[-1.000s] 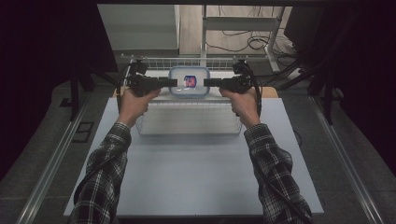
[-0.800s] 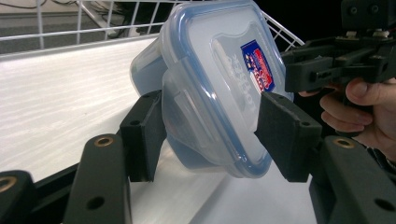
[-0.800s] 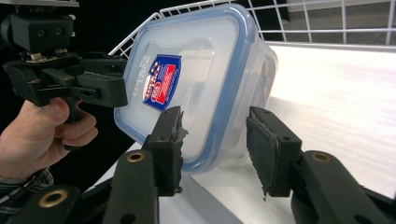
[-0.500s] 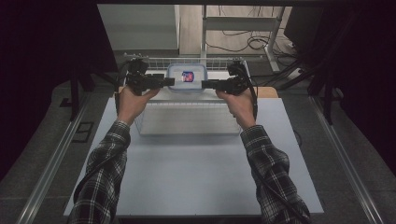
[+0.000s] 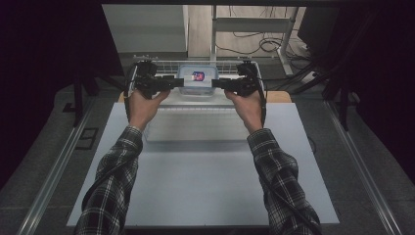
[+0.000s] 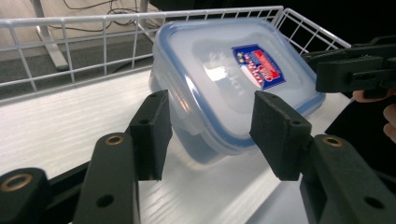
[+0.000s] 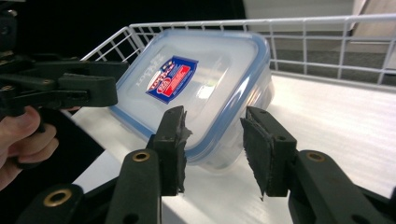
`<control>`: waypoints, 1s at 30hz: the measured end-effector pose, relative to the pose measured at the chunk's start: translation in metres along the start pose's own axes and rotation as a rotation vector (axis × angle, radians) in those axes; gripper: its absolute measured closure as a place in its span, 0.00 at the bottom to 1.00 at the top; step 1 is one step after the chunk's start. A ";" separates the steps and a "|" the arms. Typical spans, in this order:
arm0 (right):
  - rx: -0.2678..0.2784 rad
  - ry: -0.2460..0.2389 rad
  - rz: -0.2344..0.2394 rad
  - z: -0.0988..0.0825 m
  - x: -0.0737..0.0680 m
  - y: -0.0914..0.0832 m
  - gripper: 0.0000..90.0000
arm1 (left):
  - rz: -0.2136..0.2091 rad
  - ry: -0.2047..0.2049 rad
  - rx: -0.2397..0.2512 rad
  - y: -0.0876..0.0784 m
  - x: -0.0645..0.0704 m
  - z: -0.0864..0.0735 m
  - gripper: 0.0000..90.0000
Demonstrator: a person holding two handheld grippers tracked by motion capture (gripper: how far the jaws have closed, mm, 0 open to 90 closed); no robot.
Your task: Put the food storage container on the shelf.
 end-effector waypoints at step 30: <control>0.029 -0.178 -0.039 -0.024 -0.014 -0.008 0.10 | -0.024 0.138 0.006 -0.013 0.018 -0.027 0.05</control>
Point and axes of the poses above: each handheld gripper's, and its own axes: y roughly forward along the jaws, z roughly out of its top, x roughly to its right, the point moved 4 cm from there along y, roughly forward along the jaws, and after that the axes turned 3 degrees about -z, right-handed, at the moved point
